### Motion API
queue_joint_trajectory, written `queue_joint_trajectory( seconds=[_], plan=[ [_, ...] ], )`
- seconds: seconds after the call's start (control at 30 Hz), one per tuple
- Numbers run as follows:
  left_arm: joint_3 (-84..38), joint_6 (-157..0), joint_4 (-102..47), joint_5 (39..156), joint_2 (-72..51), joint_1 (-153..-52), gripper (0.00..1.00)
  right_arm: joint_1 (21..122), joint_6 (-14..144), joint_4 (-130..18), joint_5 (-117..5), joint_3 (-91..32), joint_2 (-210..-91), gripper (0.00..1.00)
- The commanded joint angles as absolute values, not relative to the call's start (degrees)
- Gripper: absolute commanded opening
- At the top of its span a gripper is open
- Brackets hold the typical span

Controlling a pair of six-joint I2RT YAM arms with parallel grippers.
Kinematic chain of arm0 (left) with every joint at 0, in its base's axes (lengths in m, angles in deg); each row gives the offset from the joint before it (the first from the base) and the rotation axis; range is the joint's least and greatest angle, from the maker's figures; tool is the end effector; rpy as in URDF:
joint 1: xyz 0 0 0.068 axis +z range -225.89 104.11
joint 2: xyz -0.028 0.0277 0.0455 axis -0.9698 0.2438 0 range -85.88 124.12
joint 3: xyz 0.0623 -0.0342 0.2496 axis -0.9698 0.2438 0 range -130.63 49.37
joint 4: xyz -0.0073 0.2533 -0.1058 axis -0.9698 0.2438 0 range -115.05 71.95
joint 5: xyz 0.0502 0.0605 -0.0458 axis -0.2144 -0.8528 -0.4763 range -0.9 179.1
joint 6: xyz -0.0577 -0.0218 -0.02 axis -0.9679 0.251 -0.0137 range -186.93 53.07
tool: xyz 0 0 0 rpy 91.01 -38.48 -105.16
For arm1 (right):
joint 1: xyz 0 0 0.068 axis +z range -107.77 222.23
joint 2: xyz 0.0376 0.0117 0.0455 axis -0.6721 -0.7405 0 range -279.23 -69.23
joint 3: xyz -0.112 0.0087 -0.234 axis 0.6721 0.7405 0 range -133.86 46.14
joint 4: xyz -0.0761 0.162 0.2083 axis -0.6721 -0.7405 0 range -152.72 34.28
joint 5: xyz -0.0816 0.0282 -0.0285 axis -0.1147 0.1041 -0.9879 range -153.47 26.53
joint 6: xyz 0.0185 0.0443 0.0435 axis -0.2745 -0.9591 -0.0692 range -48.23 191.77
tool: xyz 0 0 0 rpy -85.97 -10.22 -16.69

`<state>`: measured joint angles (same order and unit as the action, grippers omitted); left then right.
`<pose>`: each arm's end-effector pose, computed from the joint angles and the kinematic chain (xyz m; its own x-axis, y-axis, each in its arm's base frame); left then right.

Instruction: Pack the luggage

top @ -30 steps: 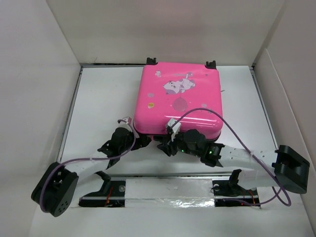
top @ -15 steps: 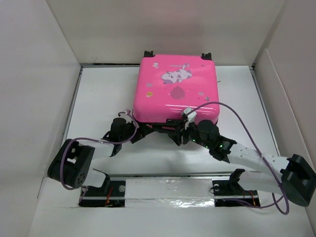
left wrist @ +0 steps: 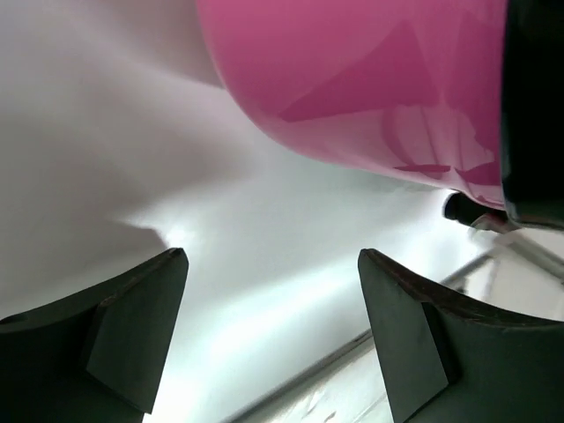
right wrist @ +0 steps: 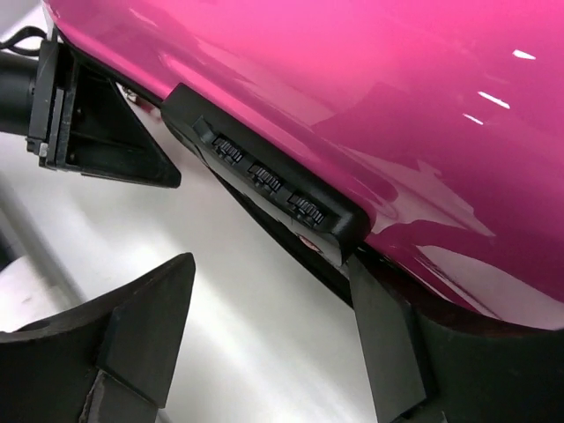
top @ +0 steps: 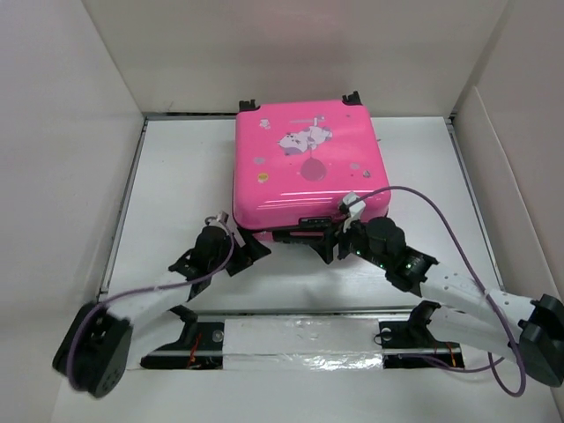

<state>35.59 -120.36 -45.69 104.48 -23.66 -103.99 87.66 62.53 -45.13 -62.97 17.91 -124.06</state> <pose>0.1956 -0.1196 0.1237 -0.7760 -0.4635 -0.4278 0.0636 0.6173 -0.7842 0.1780 0.1813 0.2214 -0.3064 -0.0823 -0.9483 -0.6779 0.7183 0.1567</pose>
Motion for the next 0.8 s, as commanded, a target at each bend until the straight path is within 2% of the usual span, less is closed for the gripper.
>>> queue_joint_trajectory(
  seconds=[0.0, 0.07, 0.23, 0.37, 0.5, 0.57, 0.77],
  plan=[
    [32.60, -118.08, -18.66, 93.34, -45.59, -105.77, 0.77, 87.93, 63.51, -38.67, -69.70, 13.89, -122.84, 0.78],
    [29.96, -117.03, -13.91, 90.69, -51.75, -106.29, 0.77, 88.45, 62.72, -38.93, -68.40, 13.10, -124.86, 0.78],
    [27.40, -116.41, -12.13, 92.61, -50.20, -108.32, 0.78, 91.79, 59.03, -33.76, -67.59, 14.49, -128.47, 0.80],
    [26.61, -113.69, -15.02, 94.29, -48.18, -108.32, 0.78, 91.80, 58.15, -33.48, -70.93, 15.81, -127.94, 0.87],
    [22.93, -111.06, -19.94, 95.52, -42.91, -108.32, 0.78, 91.80, 56.75, -29.79, -66.55, 17.66, -127.59, 0.96],
    [21.95, -109.91, -22.05, 96.66, -40.98, -108.32, 0.78, 91.80, 56.30, -30.31, -68.81, 18.01, -128.38, 0.98],
    [29.84, -111.22, -30.13, 96.93, -36.93, -108.32, 0.78, 88.64, 51.74, -17.59, -66.81, 18.46, -132.59, 0.99]
  ],
)
